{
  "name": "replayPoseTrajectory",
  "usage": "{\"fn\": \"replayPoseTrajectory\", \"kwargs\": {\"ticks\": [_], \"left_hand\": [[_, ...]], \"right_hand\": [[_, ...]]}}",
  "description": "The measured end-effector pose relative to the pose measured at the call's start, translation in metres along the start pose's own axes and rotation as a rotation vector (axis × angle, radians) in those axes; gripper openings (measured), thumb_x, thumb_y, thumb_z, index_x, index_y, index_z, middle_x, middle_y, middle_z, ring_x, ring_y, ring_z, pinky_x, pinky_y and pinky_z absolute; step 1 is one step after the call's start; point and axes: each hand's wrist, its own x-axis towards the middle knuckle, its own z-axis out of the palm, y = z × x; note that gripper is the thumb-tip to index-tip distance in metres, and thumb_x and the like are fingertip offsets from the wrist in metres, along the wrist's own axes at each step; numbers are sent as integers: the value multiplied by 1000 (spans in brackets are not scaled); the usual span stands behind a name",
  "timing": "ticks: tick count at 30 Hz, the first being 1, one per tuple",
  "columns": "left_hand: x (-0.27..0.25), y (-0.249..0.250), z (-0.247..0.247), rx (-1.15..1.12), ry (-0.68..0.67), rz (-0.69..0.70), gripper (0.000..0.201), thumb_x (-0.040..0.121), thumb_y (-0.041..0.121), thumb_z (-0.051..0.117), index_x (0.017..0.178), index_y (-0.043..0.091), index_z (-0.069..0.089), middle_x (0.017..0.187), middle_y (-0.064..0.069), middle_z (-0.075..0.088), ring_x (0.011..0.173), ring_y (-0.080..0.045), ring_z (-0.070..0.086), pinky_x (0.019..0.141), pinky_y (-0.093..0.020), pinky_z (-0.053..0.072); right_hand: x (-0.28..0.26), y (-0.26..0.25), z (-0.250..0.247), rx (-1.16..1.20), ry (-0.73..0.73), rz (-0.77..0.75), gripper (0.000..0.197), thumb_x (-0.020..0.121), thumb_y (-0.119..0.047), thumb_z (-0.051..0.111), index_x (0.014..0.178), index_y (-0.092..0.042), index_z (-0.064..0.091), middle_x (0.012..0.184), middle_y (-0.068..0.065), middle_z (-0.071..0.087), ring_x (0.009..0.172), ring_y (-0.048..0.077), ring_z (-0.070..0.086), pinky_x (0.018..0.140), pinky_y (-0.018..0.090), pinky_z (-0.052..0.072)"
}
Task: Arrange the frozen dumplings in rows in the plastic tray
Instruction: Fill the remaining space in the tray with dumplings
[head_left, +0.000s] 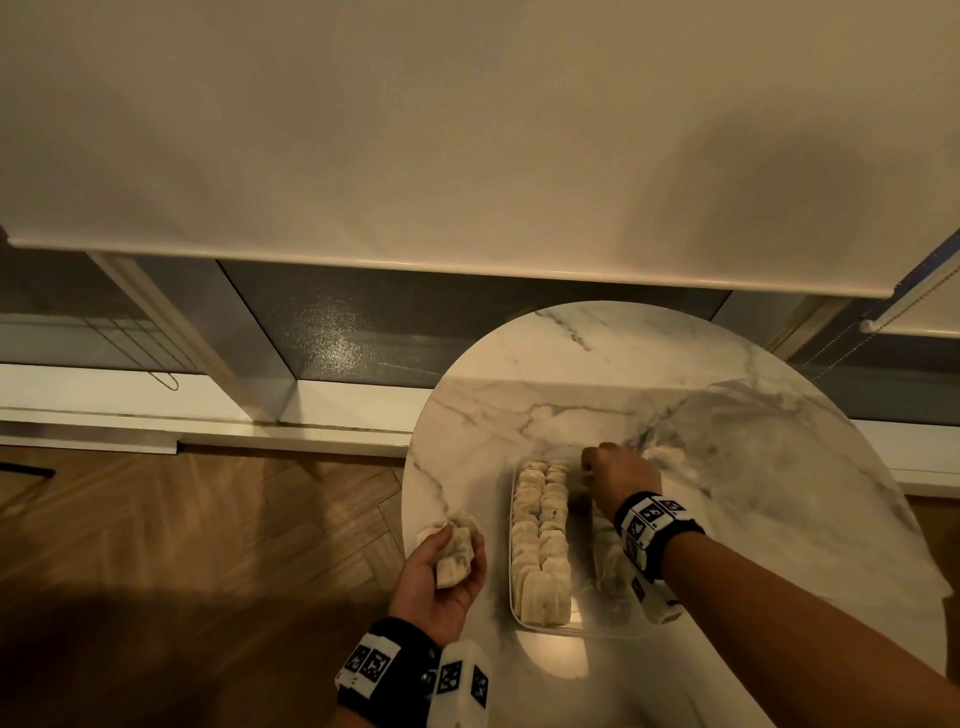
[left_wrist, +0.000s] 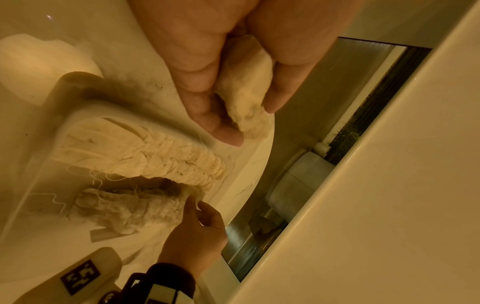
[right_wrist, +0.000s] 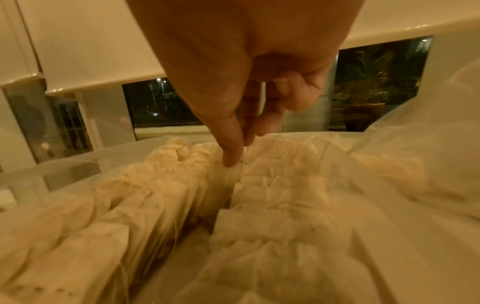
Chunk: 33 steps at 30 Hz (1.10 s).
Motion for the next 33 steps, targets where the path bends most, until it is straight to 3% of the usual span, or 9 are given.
{"fn": "replayPoseTrajectory", "kwargs": {"ticks": [3, 7, 9, 13, 17, 18, 21, 29, 33], "left_hand": [[-1, -3, 3, 9, -24, 6, 35, 76, 11, 65, 109, 1, 61, 95, -19, 66, 80, -28, 65, 59, -33, 60], [-4, -8, 10, 41, -73, 17, 30, 84, 19, 65, 107, 1, 64, 97, -21, 68, 85, -30, 65, 63, -36, 60], [-7, -12, 16, 70, -111, 15, 28, 90, 24, 61, 103, 0, 66, 93, -21, 69, 84, -29, 65, 67, -36, 59], [-8, -19, 27, 95, -168, 17, 31, 94, 26, 55, 107, -1, 65, 93, -19, 70, 84, -27, 65, 70, -34, 58], [-9, -27, 34, 164, -222, 8, 45, 98, 29, 51, 126, -5, 61, 117, -23, 65, 110, -33, 61, 106, -43, 45], [-11, -28, 36, 176, -242, 3, 46, 99, 30, 48, 126, -5, 61, 121, -22, 65, 111, -33, 63, 108, -45, 42], [-13, -34, 40, 217, -264, 16, 46, 100, 31, 43, 128, -2, 61, 125, -21, 65, 111, -31, 67, 106, -43, 43], [-7, -38, 40, 275, -279, -30, 46, 102, 29, 40, 134, 0, 56, 133, -20, 61, 127, -32, 56, 114, -42, 35], [-10, -37, 40, 276, -297, -30, 45, 102, 28, 39, 131, 0, 58, 128, -20, 64, 112, -30, 66, 103, -39, 45]], "right_hand": [[-16, 2, 1, 223, 99, 120, 20, 94, -41, 56, 108, -28, 63, 104, -3, 63, 91, 21, 63, 73, 34, 55], [-52, -13, -9, 623, 177, 168, 15, 92, -42, 61, 91, -30, 68, 84, -12, 67, 74, 10, 62, 66, 28, 52], [-74, -27, -14, 844, 119, 79, 14, 91, -37, 66, 81, -28, 70, 74, -10, 68, 68, 3, 61, 64, 21, 49], [-111, -53, -26, 1076, -84, -84, 23, 87, -42, 72, 76, -21, 71, 73, -3, 69, 65, 4, 62, 66, 33, 55], [-126, -60, -35, 1032, -28, -138, 28, 73, -51, 79, 76, -26, 67, 74, -4, 66, 65, 10, 61, 64, 32, 54], [-128, -62, -38, 991, -13, -157, 27, 72, -51, 80, 79, -28, 66, 75, -5, 65, 65, 10, 61, 62, 29, 53], [-130, -66, -47, 954, 43, -136, 25, 77, -43, 79, 94, -31, 65, 79, -7, 63, 66, 7, 60, 58, 16, 46], [-131, -56, -41, 748, 48, -272, 24, 91, -39, 64, 115, -36, 66, 95, -16, 54, 79, -4, 50, 71, 10, 41], [-133, -54, -41, 672, 8, -326, 20, 89, -39, 67, 109, -36, 68, 97, -14, 53, 86, -3, 47, 75, 10, 38]]}}
